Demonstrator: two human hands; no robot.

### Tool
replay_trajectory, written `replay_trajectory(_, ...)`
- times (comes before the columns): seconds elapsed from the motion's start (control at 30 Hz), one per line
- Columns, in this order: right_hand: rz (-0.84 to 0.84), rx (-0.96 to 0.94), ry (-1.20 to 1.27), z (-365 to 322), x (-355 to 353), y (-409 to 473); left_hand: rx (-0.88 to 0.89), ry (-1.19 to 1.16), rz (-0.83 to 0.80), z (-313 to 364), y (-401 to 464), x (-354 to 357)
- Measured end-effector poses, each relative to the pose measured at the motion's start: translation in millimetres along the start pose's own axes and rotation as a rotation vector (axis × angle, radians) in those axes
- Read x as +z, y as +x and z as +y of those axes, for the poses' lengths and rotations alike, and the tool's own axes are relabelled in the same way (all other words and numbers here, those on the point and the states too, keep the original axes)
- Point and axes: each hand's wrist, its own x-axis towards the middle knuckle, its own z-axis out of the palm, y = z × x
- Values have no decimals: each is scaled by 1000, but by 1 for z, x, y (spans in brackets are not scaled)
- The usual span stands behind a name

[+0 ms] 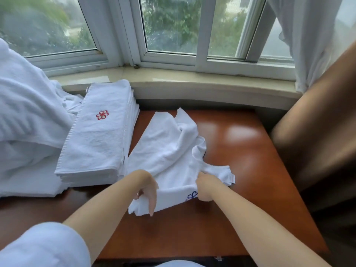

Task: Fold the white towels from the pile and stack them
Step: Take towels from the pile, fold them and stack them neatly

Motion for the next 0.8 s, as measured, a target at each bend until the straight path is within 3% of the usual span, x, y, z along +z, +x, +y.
replay_trajectory(0.17, -428, 179, 128, 14, -19, -6, -145, -224, -44, -4, 4, 8)
replay_trajectory(0.27, -606, 321, 89, 22, -36, -12, -98, -387, 114, -4, -4, -1)
replay_trajectory(0.3, -521, 334, 77, 25, -46, -15, -43, -437, 236, -4, -11, -9)
replay_trajectory(0.33, -326, 344, 83, 28, -59, -18, 20, -485, 410, -4, -21, -20)
replay_trajectory(0.4, 233, 432, 158, 40, -93, -26, 153, -634, 859, -6, -44, -51)
replay_trajectory(0.47, 752, 509, 270, 55, -138, -39, 333, -834, 1189, -11, -77, -88)
replay_trajectory(0.53, 1108, 517, 383, 64, -177, -52, 486, -832, 1430, -18, -115, -120)
replay_trajectory(0.6, 1355, 466, 448, 65, -200, -64, 541, -700, 1631, -24, -141, -137)
replay_trajectory(0.67, 1450, 365, 572, 65, -204, -66, 547, -617, 1744, -31, -150, -136)
replay_trajectory(0.7, 1402, 305, 687, 65, -199, -65, 532, -564, 1774, -34, -145, -129)
replay_trajectory(0.77, 1178, 202, 772, 65, -174, -58, 425, -377, 1720, -40, -121, -104)
replay_trajectory(0.8, 1020, 186, 655, 64, -155, -55, 354, -272, 1618, -43, -104, -86)
